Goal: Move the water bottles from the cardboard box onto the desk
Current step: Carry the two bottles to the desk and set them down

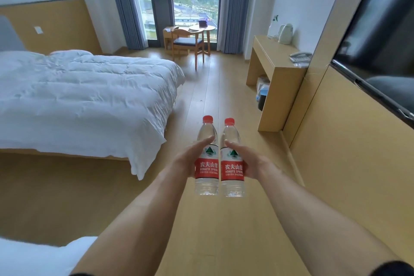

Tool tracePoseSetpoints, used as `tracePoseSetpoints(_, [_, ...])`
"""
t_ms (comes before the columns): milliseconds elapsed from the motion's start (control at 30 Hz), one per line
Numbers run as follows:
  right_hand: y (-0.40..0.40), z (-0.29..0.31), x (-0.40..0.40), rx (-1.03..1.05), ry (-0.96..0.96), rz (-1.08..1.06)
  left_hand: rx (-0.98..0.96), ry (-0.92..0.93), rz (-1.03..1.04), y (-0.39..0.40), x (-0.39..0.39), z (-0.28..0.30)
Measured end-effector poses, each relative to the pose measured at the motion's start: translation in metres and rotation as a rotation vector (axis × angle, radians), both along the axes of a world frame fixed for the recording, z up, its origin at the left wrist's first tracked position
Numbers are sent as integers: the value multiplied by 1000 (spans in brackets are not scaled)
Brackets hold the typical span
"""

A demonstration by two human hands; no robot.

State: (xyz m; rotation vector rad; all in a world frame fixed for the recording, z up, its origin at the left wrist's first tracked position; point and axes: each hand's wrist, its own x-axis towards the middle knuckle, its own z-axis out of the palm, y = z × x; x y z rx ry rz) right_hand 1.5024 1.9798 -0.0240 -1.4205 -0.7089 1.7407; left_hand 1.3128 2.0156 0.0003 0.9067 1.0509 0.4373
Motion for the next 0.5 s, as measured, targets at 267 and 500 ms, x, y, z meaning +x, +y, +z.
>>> tracePoseSetpoints(267, [139,-8,20,-34,-65,21,-40,-43,-106,145,19,-17])
tracePoseSetpoints(500, [271,3,32,-97,-164,-51,-85,-2,-213,289,29,-8])
